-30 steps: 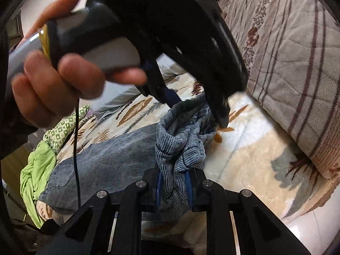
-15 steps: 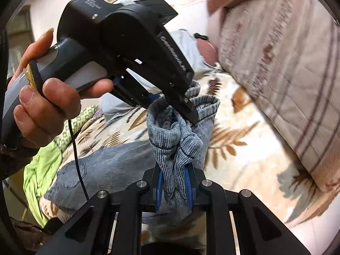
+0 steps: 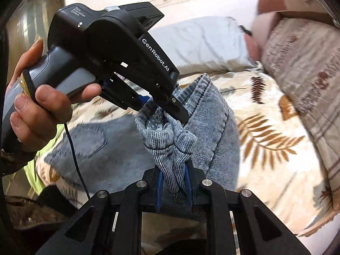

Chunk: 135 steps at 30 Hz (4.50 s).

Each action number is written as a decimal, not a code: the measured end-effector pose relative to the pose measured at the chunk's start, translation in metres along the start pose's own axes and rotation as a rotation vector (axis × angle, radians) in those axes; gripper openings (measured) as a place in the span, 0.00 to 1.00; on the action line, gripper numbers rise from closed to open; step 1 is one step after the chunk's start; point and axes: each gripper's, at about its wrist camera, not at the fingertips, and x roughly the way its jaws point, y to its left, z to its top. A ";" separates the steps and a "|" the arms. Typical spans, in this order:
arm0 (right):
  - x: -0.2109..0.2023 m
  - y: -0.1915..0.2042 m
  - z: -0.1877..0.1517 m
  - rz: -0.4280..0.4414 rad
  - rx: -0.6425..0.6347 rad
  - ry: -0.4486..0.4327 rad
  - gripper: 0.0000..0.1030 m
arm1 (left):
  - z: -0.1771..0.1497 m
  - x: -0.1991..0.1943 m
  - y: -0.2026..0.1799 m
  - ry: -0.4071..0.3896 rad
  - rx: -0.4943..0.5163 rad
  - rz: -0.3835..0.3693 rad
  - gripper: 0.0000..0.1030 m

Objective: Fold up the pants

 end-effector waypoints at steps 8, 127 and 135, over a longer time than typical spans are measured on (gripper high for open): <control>0.030 0.042 -0.003 0.038 -0.120 0.108 0.17 | -0.032 -0.007 0.071 -0.021 -0.101 -0.031 0.19; 0.055 -0.019 0.024 0.130 0.159 0.231 0.32 | -0.086 -0.027 0.143 -0.076 -0.134 -0.111 0.18; 0.066 0.084 0.022 0.171 -0.036 0.286 0.53 | -0.164 -0.105 0.230 -0.223 -0.291 -0.022 0.28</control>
